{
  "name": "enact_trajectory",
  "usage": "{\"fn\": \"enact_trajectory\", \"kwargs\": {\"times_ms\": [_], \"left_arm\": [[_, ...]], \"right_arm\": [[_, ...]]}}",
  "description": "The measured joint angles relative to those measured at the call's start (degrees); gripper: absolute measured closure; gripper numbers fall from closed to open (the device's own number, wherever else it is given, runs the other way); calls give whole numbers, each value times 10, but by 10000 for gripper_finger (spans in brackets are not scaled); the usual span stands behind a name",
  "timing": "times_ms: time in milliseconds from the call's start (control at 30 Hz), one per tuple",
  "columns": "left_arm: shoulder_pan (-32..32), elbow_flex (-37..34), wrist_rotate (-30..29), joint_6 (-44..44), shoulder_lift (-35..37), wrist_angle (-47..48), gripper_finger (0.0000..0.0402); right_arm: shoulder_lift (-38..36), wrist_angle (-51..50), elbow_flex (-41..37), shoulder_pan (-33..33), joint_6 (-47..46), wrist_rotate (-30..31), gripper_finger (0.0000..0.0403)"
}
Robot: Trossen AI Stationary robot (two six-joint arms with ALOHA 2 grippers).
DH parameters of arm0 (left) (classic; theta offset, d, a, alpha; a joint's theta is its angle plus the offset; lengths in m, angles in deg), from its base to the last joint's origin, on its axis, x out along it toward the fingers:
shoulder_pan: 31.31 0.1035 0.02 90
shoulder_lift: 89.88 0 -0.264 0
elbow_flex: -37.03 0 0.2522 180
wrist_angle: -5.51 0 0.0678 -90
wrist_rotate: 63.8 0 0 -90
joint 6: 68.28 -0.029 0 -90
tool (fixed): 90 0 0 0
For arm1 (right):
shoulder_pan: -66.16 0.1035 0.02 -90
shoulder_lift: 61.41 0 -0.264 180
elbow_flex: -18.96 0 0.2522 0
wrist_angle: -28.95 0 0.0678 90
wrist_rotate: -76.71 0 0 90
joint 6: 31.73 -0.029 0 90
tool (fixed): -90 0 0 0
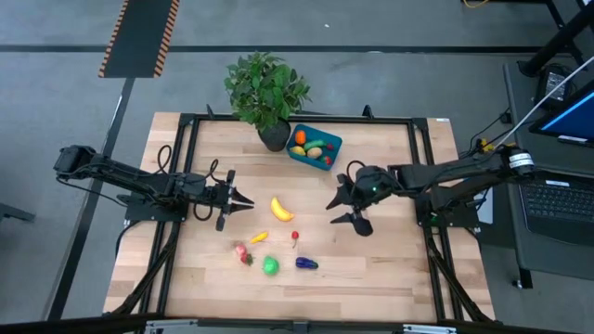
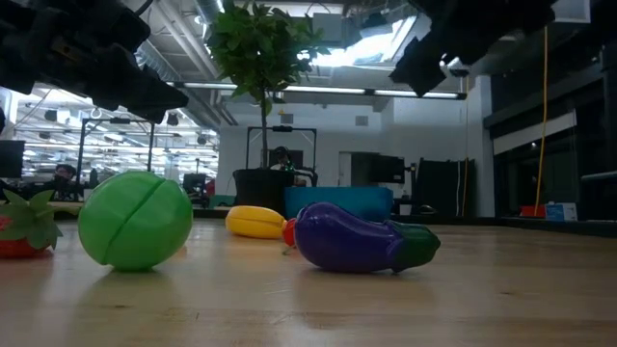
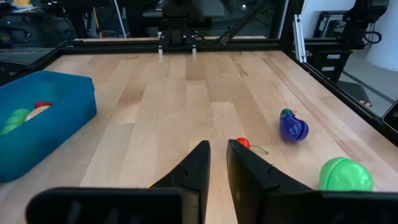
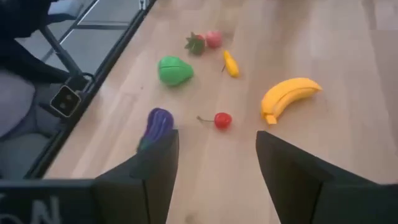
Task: Pick and placing Produce into tupperware
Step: Put the violet eggplant into the blue container
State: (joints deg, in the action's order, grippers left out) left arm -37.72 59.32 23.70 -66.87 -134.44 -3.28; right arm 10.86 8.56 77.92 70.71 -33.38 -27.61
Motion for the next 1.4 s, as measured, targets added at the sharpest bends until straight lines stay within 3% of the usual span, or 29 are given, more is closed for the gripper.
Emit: {"fn": "enact_trajectory", "kwargs": {"times_ms": [267, 467, 767, 1200, 1400], "left_arm": [[0, 0, 0, 0, 0, 0, 340], [0, 0, 0, 0, 0, 12, 333], [0, 0, 0, 0, 0, 23, 328], [0, 0, 0, 0, 0, 53, 358], [0, 0, 0, 14, 0, 74, 371]], "right_arm": [[5, -77, 49, 69, -73, 86, 187], [36, -81, 82, 114, -102, 119, 187], [127, -141, 163, 145, -133, 124, 187], [277, -333, 351, 170, -159, 123, 187], [322, -351, 403, 178, -159, 123, 187]]}}
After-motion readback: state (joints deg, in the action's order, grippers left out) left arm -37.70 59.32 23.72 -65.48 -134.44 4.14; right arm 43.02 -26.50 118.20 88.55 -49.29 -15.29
